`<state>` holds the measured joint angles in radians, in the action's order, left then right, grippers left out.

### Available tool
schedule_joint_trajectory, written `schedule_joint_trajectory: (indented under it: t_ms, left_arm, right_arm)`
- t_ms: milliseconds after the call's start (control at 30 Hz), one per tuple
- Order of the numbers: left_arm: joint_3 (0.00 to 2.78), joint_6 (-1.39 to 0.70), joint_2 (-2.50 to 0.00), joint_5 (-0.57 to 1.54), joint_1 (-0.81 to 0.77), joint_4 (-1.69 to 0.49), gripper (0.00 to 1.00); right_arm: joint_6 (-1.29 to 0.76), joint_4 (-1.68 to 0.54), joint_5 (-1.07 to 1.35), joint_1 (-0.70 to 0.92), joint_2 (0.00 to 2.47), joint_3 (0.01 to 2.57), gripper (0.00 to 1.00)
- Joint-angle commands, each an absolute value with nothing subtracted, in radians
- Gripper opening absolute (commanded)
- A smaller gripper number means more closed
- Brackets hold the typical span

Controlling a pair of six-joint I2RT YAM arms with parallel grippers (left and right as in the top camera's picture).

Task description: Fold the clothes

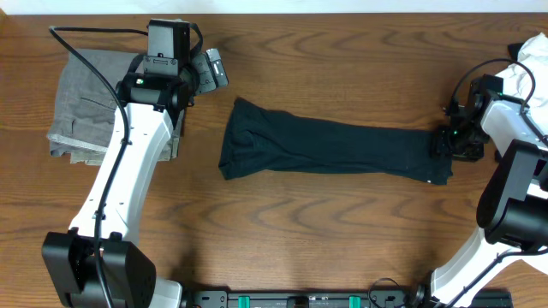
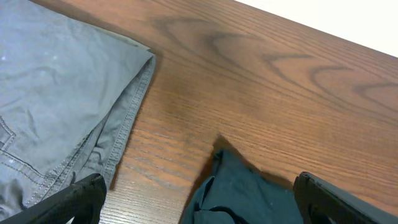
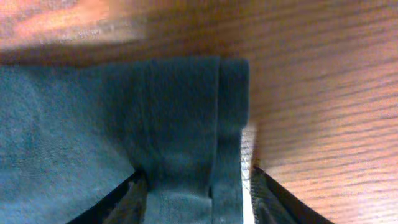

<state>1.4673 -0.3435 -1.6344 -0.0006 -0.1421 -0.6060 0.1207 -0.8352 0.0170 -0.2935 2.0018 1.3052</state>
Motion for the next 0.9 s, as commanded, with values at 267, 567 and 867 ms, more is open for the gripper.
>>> schedule_joint_trajectory:
  t_ms: [267,567,867]
  left_arm:
    - [1.47,-0.345,-1.641,-0.013,-0.141,-0.609,0.98]
    - [1.47,-0.345,-1.641,-0.013,-0.141,-0.609,0.98]
    - [1.47,-0.345,-1.641,-0.013,-0.141,-0.609,0.98]
  right_arm:
    - [0.115,-0.714,0.002,-0.31,2.001,1.219,0.07]
    - [0.072,-0.7,-0.03,-0.438,2.001,1.271,0.01]
    - [0.076,-0.878,0.042,-0.486,2.001,1.459,0.01]
